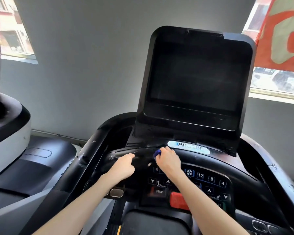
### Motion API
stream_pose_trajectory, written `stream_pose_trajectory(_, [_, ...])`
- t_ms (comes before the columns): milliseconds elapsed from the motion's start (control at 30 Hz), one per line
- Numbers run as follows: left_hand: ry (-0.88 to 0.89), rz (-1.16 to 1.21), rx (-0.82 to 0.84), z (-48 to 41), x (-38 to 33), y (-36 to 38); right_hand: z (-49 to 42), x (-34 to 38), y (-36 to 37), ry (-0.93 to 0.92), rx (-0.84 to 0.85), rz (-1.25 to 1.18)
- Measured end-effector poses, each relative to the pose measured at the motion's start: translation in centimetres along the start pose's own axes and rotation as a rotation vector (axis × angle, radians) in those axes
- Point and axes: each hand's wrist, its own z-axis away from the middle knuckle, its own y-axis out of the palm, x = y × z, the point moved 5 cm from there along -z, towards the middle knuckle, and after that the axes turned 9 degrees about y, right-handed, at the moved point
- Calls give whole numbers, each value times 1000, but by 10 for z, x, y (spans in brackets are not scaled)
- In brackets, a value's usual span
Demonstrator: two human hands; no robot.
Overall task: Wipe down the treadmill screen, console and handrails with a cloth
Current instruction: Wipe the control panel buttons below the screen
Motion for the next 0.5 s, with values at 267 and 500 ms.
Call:
stream_pose_trajectory(267, [101, -41, 153, -36, -43, 29, -7, -133, -41, 386, 12, -48])
stream_pose_trajectory(500, [67, -96, 183, -48, -46, 39, 1, -192, -53, 553, -34, -26])
